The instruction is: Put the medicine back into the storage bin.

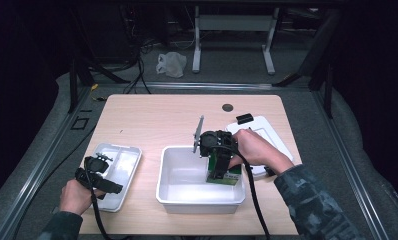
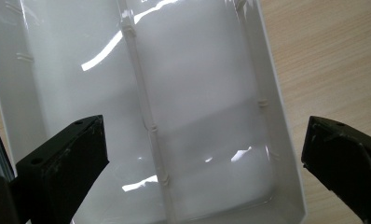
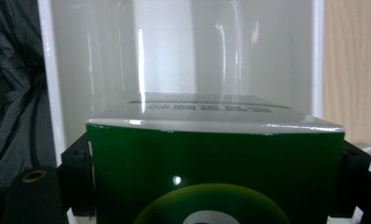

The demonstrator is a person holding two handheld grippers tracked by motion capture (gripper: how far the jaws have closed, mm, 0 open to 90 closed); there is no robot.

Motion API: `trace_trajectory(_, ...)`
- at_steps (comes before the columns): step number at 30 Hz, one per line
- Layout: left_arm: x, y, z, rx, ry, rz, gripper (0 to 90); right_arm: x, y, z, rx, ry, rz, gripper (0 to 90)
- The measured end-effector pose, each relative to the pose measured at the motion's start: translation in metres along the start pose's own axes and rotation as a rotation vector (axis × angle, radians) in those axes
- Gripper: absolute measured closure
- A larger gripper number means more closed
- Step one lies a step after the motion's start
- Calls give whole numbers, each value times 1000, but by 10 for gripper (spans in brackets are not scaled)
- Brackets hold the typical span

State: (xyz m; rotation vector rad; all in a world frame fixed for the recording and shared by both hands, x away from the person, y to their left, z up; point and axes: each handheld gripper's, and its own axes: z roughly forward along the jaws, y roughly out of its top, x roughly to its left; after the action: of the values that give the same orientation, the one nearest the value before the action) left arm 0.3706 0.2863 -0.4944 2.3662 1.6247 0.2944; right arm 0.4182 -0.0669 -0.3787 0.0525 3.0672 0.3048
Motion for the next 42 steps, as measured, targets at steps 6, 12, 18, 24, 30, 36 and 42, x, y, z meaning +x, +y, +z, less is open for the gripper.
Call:
trace_trajectory(6, 0, 0, 1, 6, 3, 7, 7, -3, 6, 30, 37, 19, -13, 157)
trace_trajectory(12, 1, 1, 1, 13, 2, 18, 13, -6, 7, 46, 43, 15, -10, 157)
trace_trajectory(18, 1, 1, 0, 11, 6, 12, 18, -8, 7, 67, 79, 24, -25, 156)
trace_trajectory(24, 1, 1, 0, 16, 6, 19, 18, -10, 4, 76, 88, 29, -27, 156)
trace_trajectory(30, 1, 1, 0, 14, 6, 19, 19, -10, 0, 87, 116, 19, -36, 155)
trace_trajectory(36, 0, 1, 0, 19, 10, 27, 19, -10, -1, 94, 151, 18, -48, 154)
trace_trajectory(42, 1, 1, -1, 17, 8, 16, 21, -11, -3, 100, 180, 18, -39, 151)
